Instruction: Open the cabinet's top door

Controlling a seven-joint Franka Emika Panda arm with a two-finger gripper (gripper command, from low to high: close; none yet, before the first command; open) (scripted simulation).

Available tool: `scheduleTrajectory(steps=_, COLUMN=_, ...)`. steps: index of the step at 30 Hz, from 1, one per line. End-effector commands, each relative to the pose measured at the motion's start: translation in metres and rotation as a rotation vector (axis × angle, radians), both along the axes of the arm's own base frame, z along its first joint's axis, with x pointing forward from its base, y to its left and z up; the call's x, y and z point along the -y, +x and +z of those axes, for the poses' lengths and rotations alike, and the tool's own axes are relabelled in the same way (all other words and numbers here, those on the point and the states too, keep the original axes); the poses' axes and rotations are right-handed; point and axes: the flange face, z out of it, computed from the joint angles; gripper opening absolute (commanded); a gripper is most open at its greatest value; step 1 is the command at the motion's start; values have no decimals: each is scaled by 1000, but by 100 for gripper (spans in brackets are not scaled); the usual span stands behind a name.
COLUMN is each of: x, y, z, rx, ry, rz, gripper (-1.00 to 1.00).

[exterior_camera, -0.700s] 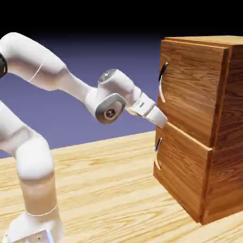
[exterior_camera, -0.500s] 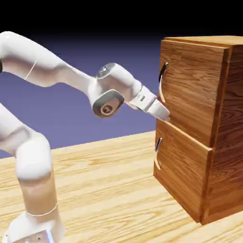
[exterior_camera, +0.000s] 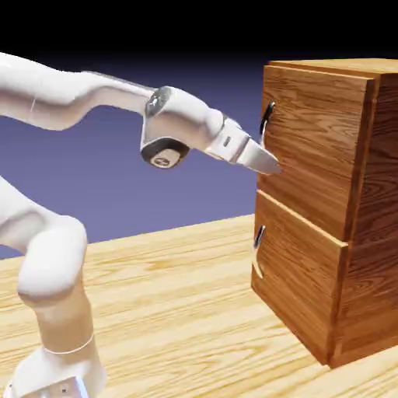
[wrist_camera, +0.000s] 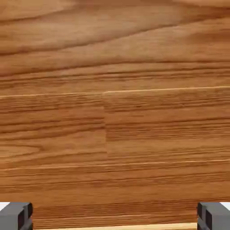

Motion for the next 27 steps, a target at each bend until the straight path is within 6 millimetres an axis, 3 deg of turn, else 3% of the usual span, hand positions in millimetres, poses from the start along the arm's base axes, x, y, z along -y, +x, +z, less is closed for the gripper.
scheduleTrajectory(steps=1, x=-1, y=-1, z=2, rx=13, ry=2, rz=-1, gripper=0)
scheduleTrajectory(steps=14, x=-23, y=-14, z=16, rx=179, ry=7, rz=-8, gripper=0)
scheduleTrajectory(steps=27, x=-65, y=-14, z=6, rx=337, ry=-14, rz=-13, gripper=0)
